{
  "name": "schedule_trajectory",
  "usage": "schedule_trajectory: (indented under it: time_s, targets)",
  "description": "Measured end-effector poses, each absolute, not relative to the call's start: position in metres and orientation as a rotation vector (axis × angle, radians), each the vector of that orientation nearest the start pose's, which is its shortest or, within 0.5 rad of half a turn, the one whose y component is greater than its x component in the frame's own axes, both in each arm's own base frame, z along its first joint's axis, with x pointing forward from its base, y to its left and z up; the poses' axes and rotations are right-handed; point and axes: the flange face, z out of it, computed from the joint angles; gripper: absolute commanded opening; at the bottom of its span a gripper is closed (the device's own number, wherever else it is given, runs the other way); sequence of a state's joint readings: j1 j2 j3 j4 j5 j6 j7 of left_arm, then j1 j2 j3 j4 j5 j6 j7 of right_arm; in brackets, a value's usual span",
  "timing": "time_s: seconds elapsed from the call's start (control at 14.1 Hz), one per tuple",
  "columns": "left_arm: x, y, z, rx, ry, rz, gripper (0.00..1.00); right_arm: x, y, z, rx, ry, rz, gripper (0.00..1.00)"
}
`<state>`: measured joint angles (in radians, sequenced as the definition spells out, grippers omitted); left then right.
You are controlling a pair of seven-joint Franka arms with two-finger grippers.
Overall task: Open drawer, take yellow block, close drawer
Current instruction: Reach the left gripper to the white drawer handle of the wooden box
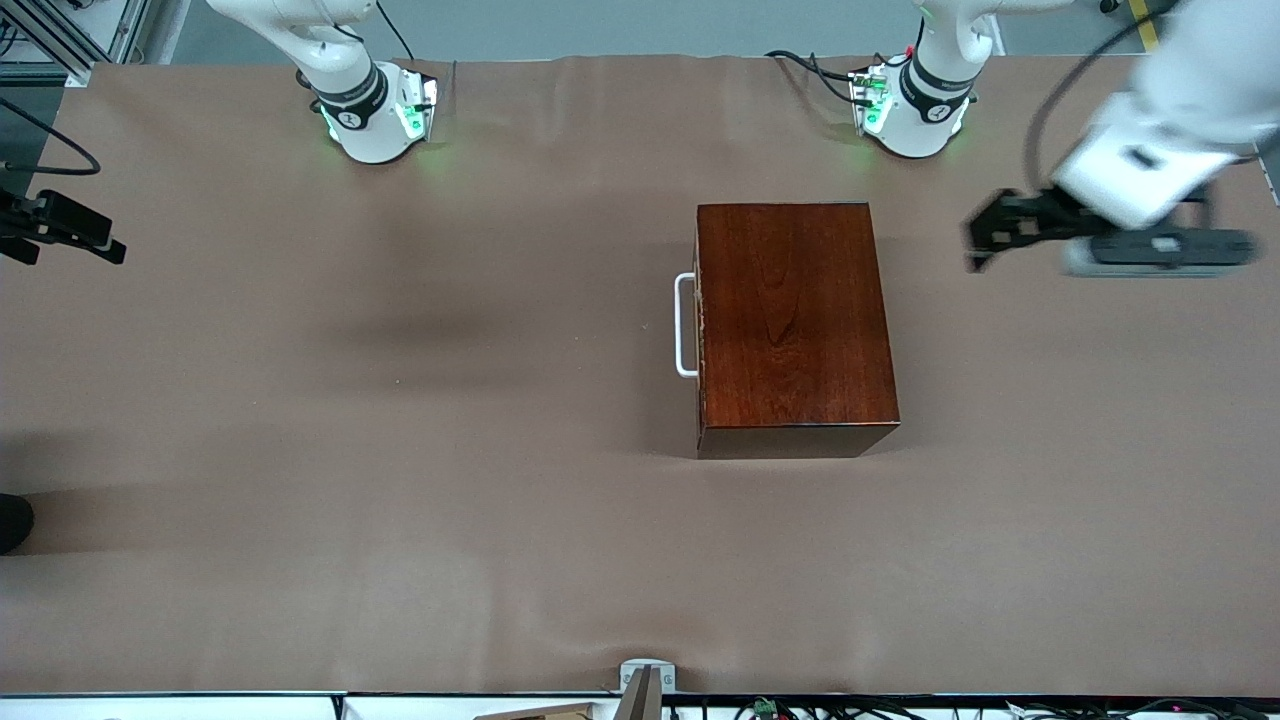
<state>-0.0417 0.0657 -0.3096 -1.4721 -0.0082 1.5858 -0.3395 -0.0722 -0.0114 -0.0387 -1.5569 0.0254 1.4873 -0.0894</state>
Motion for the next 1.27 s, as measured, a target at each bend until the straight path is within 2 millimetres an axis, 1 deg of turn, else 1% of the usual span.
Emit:
schedule_trajectory:
  time_s: [0.14,0.28,0.35,0.5,0.64,0.78,0.99,1.13,1.27]
  targets:
    - [0.528,-0.263,0.628,-3.208,-0.007,-0.02,1.0,0.54,-0.057,0.629,-3.109,0.031,0.089,1.0]
    - [0.507,-0.332,0.618,-3.229,-0.003,0.026,1.0,0.54,-0.057,0.629,-3.108,0.029,0.09,1.0]
    - [0.496,-0.362,0.611,-3.233,0.021,0.053,1.0,0.54,-0.056,0.628,-3.108,0.028,0.091,1.0]
    - [0.477,-0.415,0.589,-3.236,0.078,0.111,1.0,0.54,-0.056,0.628,-3.108,0.028,0.094,1.0]
    - [0.464,-0.46,0.561,-3.247,0.103,0.142,1.0,0.541,-0.056,0.627,-3.108,0.028,0.094,1.0]
    - [0.453,-0.496,0.531,-3.251,0.093,0.147,1.0,0.542,-0.056,0.626,-3.109,0.027,0.091,1.0]
    - [0.437,-0.534,0.48,-3.156,0.146,0.098,1.0,0.542,-0.056,0.625,-3.108,0.027,0.094,1.0]
    - [0.428,-0.55,0.449,-3.099,0.172,0.087,1.0,0.543,-0.056,0.623,-3.108,0.027,0.098,1.0]
    - [0.426,-0.557,0.424,-3.049,0.175,0.079,1.0,0.543,-0.056,0.623,-3.108,0.027,0.099,1.0]
